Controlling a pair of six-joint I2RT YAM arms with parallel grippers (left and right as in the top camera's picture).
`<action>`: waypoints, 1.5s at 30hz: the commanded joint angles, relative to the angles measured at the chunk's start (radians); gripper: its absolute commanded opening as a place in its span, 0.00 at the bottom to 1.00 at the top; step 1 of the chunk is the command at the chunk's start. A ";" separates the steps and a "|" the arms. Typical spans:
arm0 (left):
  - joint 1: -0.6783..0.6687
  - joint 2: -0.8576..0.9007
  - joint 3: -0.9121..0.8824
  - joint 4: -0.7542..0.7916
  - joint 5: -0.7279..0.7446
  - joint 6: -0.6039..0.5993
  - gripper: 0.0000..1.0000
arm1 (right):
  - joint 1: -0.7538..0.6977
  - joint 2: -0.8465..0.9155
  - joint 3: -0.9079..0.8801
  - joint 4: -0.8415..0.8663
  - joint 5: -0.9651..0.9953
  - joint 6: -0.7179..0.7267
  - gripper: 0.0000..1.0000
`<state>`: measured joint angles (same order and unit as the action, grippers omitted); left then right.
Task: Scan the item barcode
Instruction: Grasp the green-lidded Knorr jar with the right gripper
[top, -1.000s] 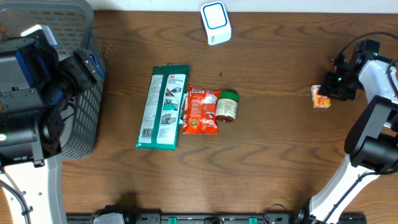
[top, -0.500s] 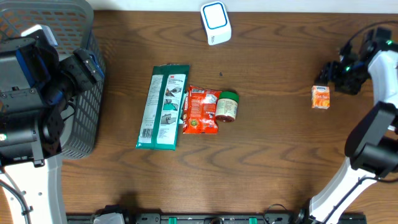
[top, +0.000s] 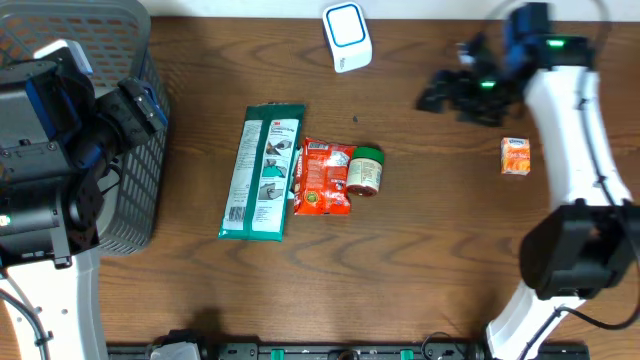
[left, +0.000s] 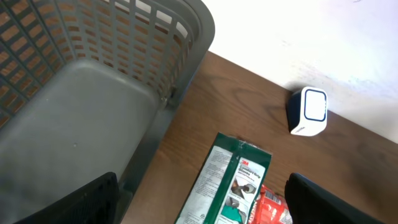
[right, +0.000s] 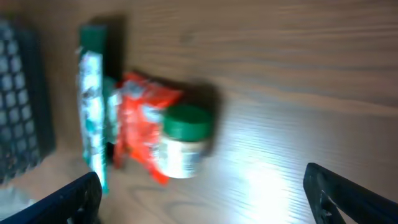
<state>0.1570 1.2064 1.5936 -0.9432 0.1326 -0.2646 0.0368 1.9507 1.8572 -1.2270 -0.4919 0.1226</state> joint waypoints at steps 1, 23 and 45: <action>0.004 0.002 0.000 -0.002 0.006 0.009 0.85 | 0.132 0.036 -0.004 0.013 0.062 0.148 0.99; 0.004 0.002 0.000 -0.002 0.006 0.009 0.85 | 0.315 0.291 -0.006 0.049 0.249 0.356 0.97; 0.004 0.002 0.000 -0.002 0.006 0.009 0.85 | 0.317 0.345 -0.016 0.057 0.217 0.356 0.87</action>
<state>0.1570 1.2064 1.5936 -0.9432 0.1326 -0.2646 0.3634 2.2944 1.8534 -1.1694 -0.2638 0.4675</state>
